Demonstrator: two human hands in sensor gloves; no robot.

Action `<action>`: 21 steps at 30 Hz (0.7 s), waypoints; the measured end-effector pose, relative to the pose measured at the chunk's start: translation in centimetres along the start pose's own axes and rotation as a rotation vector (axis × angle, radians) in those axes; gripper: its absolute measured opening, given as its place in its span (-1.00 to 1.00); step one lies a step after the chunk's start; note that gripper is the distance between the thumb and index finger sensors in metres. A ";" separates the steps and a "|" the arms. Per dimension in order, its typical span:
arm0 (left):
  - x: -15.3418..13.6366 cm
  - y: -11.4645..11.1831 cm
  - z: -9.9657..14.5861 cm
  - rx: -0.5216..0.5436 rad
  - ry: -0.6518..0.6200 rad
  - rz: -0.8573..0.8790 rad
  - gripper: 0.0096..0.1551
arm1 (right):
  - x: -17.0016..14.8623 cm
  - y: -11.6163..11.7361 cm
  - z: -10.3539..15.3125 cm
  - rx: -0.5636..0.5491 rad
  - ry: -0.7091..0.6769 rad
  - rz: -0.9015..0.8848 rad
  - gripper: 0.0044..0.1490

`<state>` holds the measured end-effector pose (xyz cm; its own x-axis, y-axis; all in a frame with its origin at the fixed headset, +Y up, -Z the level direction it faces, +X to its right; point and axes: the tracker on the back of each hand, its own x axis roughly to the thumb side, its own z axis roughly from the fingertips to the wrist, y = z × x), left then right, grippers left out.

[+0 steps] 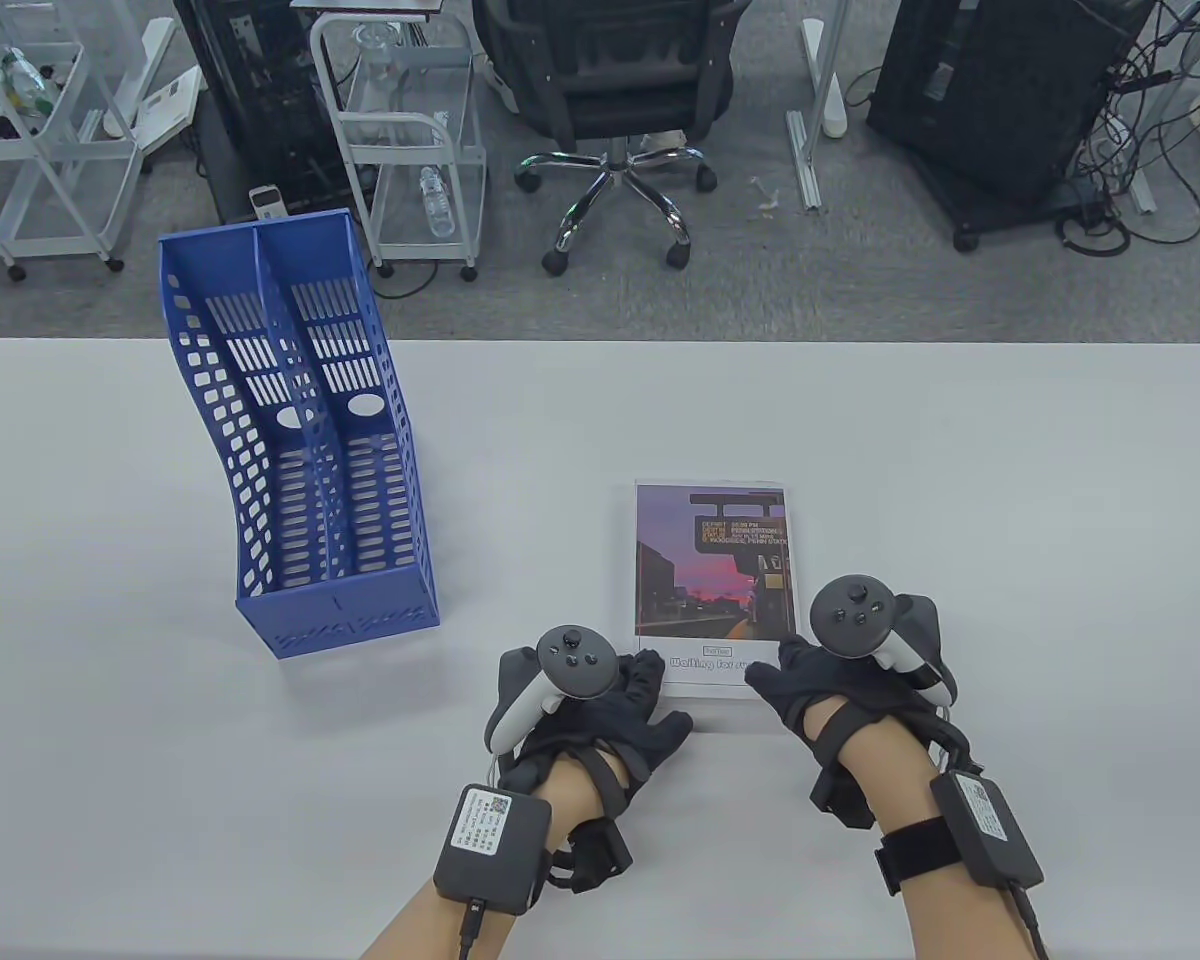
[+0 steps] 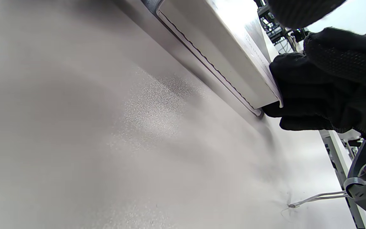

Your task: Insert the book into the document holder

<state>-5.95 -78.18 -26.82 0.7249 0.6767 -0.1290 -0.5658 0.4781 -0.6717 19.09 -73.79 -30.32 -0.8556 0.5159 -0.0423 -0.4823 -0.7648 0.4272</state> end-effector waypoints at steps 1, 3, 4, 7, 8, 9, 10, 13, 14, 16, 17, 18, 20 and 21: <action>0.0 0.0 0.0 -0.001 -0.001 0.002 0.00 | 0.0 0.0 0.0 0.000 0.000 -0.001 -0.03; 0.0 0.0 0.1 -0.004 -0.001 0.002 0.00 | 0.0 0.0 0.0 0.002 -0.001 -0.001 -0.03; 0.0 0.0 0.1 -0.005 -0.001 0.002 0.00 | 0.0 0.0 0.0 0.002 -0.002 -0.001 -0.03; 0.0 0.0 0.1 -0.010 0.002 0.001 0.00 | 0.1 0.1 0.0 0.002 -0.003 0.001 -0.03; 0.0 0.0 0.1 -0.011 0.003 -0.001 0.00 | 0.1 0.1 0.0 0.002 -0.003 0.002 -0.03; 0.0 0.0 0.1 -0.011 0.004 -0.003 0.00 | 0.1 0.1 -0.1 0.002 -0.003 0.003 -0.03; 0.0 0.0 0.1 -0.010 0.003 -0.002 0.00 | 0.1 0.1 -0.1 0.002 -0.003 0.004 -0.03; 0.0 0.2 0.3 0.002 -0.007 0.015 0.00 | 0.1 0.1 0.0 0.002 -0.003 0.005 -0.03; -0.1 0.3 0.4 0.003 -0.014 0.032 0.00 | 0.1 0.1 0.0 0.003 -0.003 0.002 -0.03; 0.0 0.4 0.6 0.000 -0.026 0.056 0.00 | 0.1 0.1 0.0 0.006 -0.004 0.001 -0.03; 0.1 0.5 0.7 0.006 -0.035 0.064 0.00 | 0.1 0.2 0.0 0.008 -0.005 0.002 -0.02; 0.2 0.5 0.8 0.012 -0.040 0.068 0.00 | 0.1 0.2 -0.1 0.011 -0.007 0.001 -0.02; 0.5 0.7 1.3 0.025 -0.064 0.081 0.00 | 0.1 0.4 -0.1 0.033 -0.014 -0.019 0.00; 0.7 0.8 1.5 0.033 -0.072 0.083 0.00 | 0.1 0.5 -0.1 0.039 -0.015 -0.028 0.01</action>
<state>-6.50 -76.51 -26.32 0.6456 0.7527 -0.1291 -0.6360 0.4364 -0.6364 18.74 -74.19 -30.22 -0.8389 0.5427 -0.0417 -0.4980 -0.7344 0.4612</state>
